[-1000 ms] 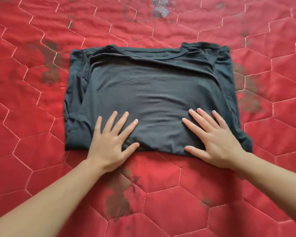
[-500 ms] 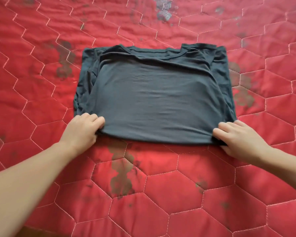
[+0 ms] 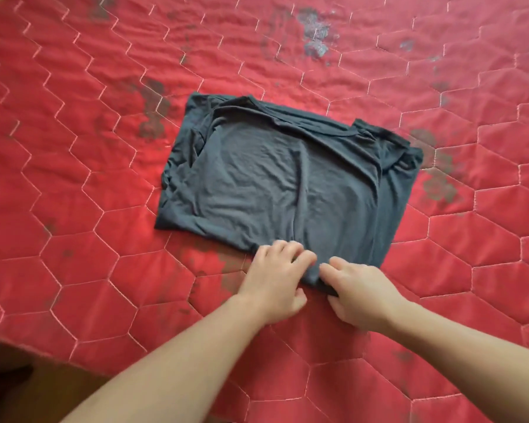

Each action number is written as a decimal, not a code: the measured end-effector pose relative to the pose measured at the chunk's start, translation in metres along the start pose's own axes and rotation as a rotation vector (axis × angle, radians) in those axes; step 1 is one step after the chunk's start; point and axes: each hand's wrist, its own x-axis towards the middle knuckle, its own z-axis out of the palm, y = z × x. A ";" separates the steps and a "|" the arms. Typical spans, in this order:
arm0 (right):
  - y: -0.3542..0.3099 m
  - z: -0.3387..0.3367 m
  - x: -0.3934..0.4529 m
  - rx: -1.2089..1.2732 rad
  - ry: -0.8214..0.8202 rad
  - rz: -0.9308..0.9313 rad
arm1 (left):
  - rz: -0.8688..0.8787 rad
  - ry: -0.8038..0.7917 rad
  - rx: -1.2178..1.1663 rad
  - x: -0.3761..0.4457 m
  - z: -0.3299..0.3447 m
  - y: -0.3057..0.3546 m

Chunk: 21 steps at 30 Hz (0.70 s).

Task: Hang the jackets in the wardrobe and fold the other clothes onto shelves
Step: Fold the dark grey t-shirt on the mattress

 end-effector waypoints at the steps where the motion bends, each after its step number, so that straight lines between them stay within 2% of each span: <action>1: -0.005 -0.002 0.001 0.015 -0.037 0.011 | -0.036 0.020 -0.016 -0.001 0.004 0.007; 5: -0.007 -0.009 -0.009 0.066 -0.056 0.053 | -0.108 0.065 -0.018 -0.012 0.024 0.028; 11: 0.012 -0.008 -0.037 0.239 0.198 0.042 | -0.244 0.269 -0.227 -0.003 0.042 0.067; 13: 0.022 -0.007 -0.045 0.137 0.238 0.033 | -0.266 0.287 -0.242 0.001 0.043 0.075; 17: 0.050 -0.007 -0.044 -0.128 0.155 0.076 | -0.194 0.325 -0.314 0.006 0.037 0.090; 19: 0.065 -0.007 -0.039 -0.148 0.129 0.089 | -0.220 0.324 -0.372 0.005 0.034 0.100; 21: 0.078 -0.012 -0.031 -0.090 0.169 0.075 | -0.284 0.321 -0.361 0.007 0.031 0.109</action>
